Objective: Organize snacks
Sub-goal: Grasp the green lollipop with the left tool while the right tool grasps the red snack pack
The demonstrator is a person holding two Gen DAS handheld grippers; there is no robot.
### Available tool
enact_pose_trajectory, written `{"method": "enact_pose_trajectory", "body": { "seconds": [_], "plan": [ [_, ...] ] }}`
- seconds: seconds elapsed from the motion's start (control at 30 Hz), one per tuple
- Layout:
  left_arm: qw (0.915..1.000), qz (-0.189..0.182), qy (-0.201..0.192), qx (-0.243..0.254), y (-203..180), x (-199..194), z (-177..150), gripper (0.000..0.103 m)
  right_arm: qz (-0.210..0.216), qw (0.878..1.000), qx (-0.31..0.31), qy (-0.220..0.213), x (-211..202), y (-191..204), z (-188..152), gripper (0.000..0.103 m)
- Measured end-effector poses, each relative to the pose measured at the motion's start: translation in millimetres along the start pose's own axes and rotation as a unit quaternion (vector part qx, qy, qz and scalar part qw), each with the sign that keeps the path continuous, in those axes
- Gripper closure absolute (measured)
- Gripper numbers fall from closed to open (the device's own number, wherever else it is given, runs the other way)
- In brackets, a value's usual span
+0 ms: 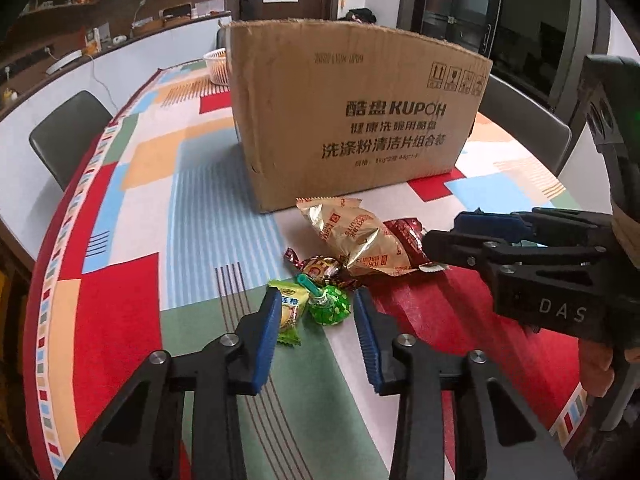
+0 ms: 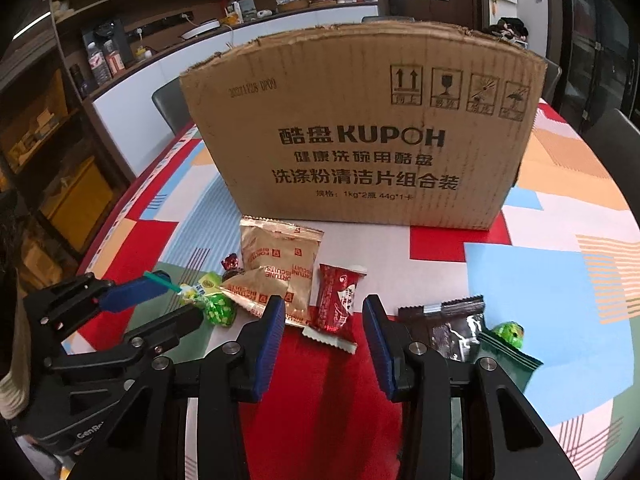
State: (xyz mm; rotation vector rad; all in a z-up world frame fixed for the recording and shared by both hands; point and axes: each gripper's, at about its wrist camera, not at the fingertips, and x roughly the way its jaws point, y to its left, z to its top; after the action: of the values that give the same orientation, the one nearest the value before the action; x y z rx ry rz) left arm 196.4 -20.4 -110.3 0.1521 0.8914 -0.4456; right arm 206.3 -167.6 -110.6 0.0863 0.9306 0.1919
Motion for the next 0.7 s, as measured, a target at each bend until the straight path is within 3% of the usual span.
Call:
{"method": "enact_pose_trajectory", "body": {
  "seconds": [0.23,0.7],
  "plan": [
    [0.9998,-0.014,0.016,0.002,-3,13,-1,0.073,0.009,1.0,0.01,0.013,15,-4,0,0.066],
    [0.9992,-0.021,0.032,-0.01,1,34,4,0.077,0.002,0.999,0.014,0.037,43,-5,4,0.074]
  ]
}}
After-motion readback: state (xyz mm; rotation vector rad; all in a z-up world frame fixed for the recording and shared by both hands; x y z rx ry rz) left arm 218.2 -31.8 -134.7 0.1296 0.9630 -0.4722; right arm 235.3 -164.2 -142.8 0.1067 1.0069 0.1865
